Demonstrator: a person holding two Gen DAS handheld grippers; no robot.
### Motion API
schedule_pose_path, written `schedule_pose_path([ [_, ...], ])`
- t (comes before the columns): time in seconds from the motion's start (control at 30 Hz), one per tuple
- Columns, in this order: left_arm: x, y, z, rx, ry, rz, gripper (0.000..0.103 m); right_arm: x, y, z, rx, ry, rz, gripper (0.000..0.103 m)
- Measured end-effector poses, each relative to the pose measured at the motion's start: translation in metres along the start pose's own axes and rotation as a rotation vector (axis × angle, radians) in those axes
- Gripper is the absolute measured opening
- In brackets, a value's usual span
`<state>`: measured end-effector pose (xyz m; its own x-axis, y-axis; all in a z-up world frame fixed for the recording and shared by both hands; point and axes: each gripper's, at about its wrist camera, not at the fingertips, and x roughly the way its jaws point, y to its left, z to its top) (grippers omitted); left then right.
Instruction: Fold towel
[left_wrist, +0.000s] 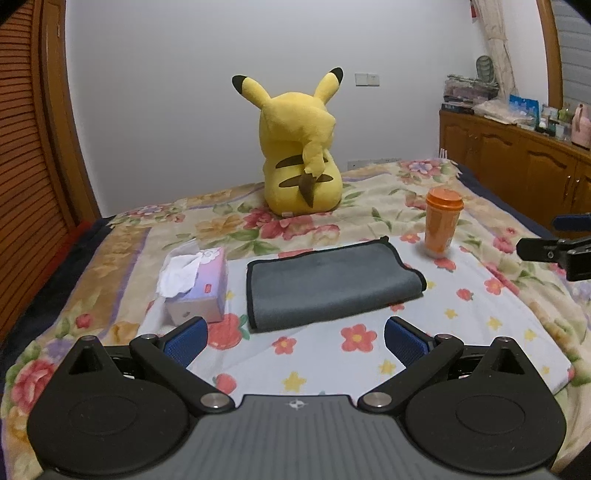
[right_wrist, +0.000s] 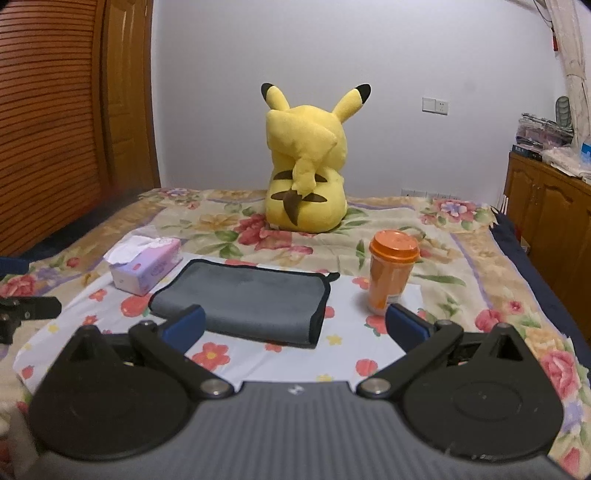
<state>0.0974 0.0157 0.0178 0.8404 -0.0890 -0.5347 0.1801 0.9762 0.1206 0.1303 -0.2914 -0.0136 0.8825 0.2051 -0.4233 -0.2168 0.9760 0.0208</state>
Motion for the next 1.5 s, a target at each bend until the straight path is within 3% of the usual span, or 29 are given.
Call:
schedule_pose_path([
  [0.7,-0.028,-0.021,-0.040,-0.042,0.020,0.000,0.103,-0.034,0.015,-0.028,0.053,-0.009,0.026,0.103],
  [1.5,-0.009,-0.030,-0.086,-0.076,0.059,0.022,0.103,-0.025,0.028,-0.067,0.038,0.076,0.021,0.103],
])
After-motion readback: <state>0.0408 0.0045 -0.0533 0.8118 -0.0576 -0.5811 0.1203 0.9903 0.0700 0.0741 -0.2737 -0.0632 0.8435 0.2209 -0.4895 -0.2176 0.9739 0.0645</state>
